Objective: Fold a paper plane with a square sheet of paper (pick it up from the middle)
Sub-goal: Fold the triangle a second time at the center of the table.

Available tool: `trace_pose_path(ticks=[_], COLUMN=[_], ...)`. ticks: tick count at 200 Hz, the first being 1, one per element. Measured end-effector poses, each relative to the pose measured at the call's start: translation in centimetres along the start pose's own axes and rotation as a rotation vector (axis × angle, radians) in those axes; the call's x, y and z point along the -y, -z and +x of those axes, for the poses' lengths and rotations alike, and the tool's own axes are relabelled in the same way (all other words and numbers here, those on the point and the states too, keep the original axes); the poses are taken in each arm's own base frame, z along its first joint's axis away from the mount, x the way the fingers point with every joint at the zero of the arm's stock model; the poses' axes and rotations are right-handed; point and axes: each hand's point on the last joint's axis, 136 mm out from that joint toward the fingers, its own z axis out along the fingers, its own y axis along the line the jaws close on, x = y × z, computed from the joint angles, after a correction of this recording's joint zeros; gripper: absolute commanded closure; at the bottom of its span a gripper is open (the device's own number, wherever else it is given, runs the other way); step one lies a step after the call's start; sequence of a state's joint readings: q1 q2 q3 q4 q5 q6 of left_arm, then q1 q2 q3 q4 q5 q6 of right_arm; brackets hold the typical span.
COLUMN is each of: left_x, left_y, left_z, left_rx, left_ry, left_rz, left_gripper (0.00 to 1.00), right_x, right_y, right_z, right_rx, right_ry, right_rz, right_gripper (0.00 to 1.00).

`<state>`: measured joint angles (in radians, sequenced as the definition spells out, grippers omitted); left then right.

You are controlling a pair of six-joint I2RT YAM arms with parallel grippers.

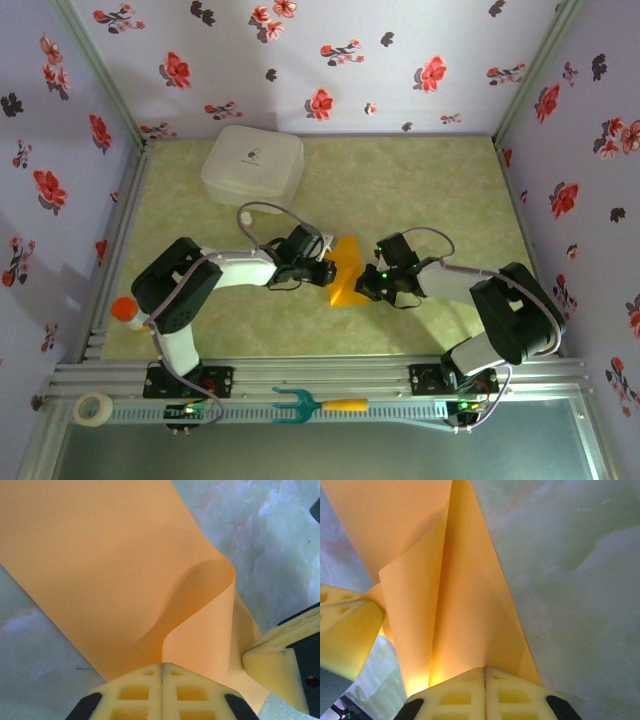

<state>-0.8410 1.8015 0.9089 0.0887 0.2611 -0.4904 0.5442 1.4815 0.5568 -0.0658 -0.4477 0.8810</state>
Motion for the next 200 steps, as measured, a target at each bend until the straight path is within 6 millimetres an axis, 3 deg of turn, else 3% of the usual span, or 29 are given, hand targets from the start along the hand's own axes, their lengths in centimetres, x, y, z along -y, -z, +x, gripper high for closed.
trace_pose_path(ticks=[200], left_x=[-0.64], left_y=[-0.22], left_z=[0.23], left_rx=[0.0], left_ry=[0.004], left_rz=[-0.023], left_gripper=[0.96], right_x=[0.0], right_y=[0.01], right_z=[0.0], right_rx=[0.0], right_ry=[0.0], right_rz=[0.0], right_gripper=[0.92])
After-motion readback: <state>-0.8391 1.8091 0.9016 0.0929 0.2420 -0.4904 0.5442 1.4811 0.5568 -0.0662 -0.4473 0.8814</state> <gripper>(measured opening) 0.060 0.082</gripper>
